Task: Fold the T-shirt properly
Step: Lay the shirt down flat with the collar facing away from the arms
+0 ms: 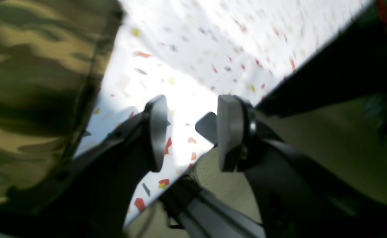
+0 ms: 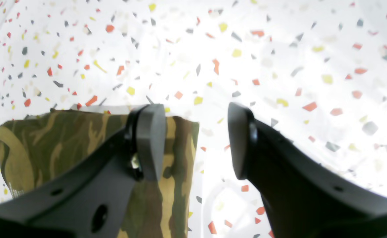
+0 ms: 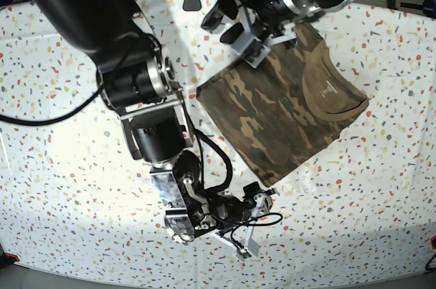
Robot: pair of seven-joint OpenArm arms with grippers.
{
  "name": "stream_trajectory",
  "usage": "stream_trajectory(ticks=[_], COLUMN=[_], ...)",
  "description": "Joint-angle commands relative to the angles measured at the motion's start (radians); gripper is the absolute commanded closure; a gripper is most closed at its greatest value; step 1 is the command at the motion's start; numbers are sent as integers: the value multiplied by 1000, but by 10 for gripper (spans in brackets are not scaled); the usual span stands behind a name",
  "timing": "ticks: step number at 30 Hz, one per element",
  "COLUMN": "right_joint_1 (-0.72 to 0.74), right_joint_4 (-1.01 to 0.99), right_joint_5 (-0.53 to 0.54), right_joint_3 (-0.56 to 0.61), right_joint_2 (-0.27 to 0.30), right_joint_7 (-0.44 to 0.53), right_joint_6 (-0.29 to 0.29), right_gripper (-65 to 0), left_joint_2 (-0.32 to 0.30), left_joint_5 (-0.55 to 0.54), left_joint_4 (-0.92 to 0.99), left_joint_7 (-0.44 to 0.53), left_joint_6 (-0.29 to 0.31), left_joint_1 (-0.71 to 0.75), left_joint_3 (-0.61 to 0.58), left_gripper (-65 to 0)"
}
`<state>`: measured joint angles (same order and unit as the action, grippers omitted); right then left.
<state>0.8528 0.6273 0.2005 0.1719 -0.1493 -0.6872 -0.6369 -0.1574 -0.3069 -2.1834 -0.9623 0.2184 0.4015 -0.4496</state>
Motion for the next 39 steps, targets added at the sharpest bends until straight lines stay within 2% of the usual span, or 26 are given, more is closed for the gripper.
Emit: stream_trajectory(ticks=[1, 5, 8, 11, 14, 18, 20, 23, 26, 30, 32, 35, 39], right_joint_1=[38, 9, -7, -12, -22, -68, -92, -102, -97, -97, -97, -97, -97], right_joint_4=[9, 9, 9, 9, 9, 9, 9, 10, 24, 74, 93, 103, 103], right_joint_5=[12, 48, 64, 61, 61, 61, 65, 105, 207, 286, 310, 313, 351], right_joint_3=[0, 0, 0, 0, 0, 0, 0, 0, 0, 0, 0, 0, 0], right_joint_2=[-8, -8, -8, -8, -8, -8, -8, -8, -3, 25, 48, 84, 123], right_joint_7=[21, 21, 13, 7, 7, 6, -21, -84, -199, -317, -332, -340, -382], right_joint_6=[-5, -6, -9, -9, -10, -16, -42, -48, -60, -61, -61, -61, -61], right_gripper=[-306, -306, -305, -306, -305, -306, -306, -306, -306, -306, -306, -305, -305], left_joint_2=[2, 1, 2, 5, 33, 43, 34, 6, -19, -46, -45, -50, -95], left_joint_5=[34, 129, 184, 187, 188, 197, 263, 364, 371, 390, 432, 438, 439], left_joint_4=[-15, -11, 52, 178, 278, 305, 312, 367, 446, 527, 549, 554, 554], left_joint_7=[35, 43, 68, 114, 111, 92, 95, 108, 142, 136, 122, 119, 119], left_joint_6=[-3, -74, -78, -80, -80, -80, -80, -85, -127, -133, -133, -133, -133], left_joint_1=[-5, -2, -3, -13, -47, -95, -100, -101, -118, -151, -162, -164, -170], left_joint_3=[-18, -42, -42, -42, -42, -42, -42, -42, -42, -42, -42, -42, -42], left_gripper=[-238, -238, -238, -238, -238, -238, -238, -238, -238, -238, -238, -238, -238])
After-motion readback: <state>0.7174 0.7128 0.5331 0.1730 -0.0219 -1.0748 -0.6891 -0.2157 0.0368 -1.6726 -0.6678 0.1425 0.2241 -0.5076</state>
